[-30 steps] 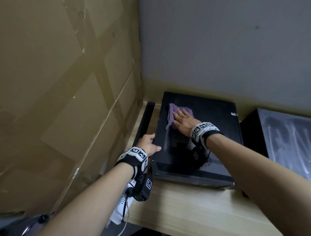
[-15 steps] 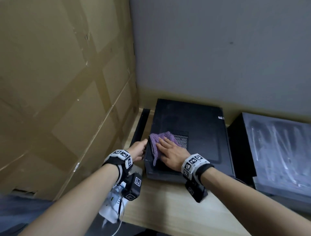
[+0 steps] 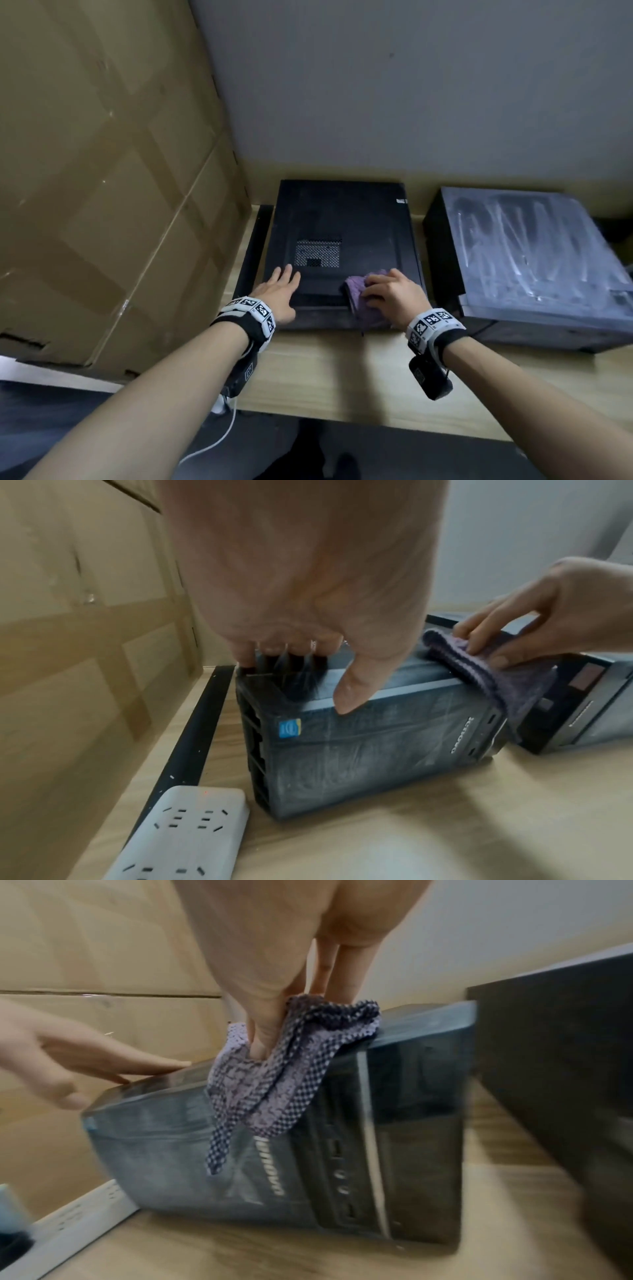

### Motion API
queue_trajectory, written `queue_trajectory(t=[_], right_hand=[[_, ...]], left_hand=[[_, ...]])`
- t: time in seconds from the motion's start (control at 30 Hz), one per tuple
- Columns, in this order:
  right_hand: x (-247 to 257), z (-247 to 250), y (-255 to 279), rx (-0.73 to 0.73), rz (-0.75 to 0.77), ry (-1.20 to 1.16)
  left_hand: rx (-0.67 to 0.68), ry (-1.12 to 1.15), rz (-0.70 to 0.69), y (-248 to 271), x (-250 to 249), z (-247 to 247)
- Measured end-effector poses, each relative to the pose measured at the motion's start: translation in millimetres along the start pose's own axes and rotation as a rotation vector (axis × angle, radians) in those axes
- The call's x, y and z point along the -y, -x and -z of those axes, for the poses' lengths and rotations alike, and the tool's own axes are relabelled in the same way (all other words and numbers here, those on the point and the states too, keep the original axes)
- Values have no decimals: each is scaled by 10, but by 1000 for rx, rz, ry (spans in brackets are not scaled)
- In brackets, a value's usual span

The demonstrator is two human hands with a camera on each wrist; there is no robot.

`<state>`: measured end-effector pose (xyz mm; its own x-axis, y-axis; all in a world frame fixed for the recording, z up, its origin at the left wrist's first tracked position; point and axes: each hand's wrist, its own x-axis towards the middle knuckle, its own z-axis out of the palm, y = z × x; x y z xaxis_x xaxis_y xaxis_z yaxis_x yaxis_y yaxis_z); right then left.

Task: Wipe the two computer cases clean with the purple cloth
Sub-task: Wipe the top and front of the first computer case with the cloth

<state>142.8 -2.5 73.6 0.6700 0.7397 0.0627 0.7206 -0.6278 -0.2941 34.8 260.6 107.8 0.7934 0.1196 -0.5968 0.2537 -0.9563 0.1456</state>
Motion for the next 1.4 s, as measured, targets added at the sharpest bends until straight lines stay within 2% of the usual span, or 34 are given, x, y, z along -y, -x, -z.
queue_trajectory(t=[0.17, 0.37, 0.5, 0.77, 0.93, 1.0, 1.2, 1.3, 1.4], right_hand=[[-369, 110, 315, -161, -194, -35], [-416, -5, 334, -236, -259, -42], [26, -122, 170, -198, -114, -44], [1348, -605, -479, -142, -84, -85], [1421, -669, -468, -177, -115, -158], [1234, -644, -339, -239, -168, -147], [480, -399, 236, -436, -486, -181], [202, -274, 438, -444, -633, -187], [116, -296, 634, -537, -820, -317]], left_hand=[[36, -94, 19, 20, -32, 63], [32, -126, 10, 43, -7, 81], [11, -133, -28, 26, 45, 110], [-43, -136, -166, -76, 262, 143], [-11, -234, -206, -132, 320, 261], [4, -296, -192, -114, 261, 304], [39, -425, -105, -88, 5, 312], [-69, -412, -193, -152, -165, 330], [-141, -389, -309, -289, -372, 342]])
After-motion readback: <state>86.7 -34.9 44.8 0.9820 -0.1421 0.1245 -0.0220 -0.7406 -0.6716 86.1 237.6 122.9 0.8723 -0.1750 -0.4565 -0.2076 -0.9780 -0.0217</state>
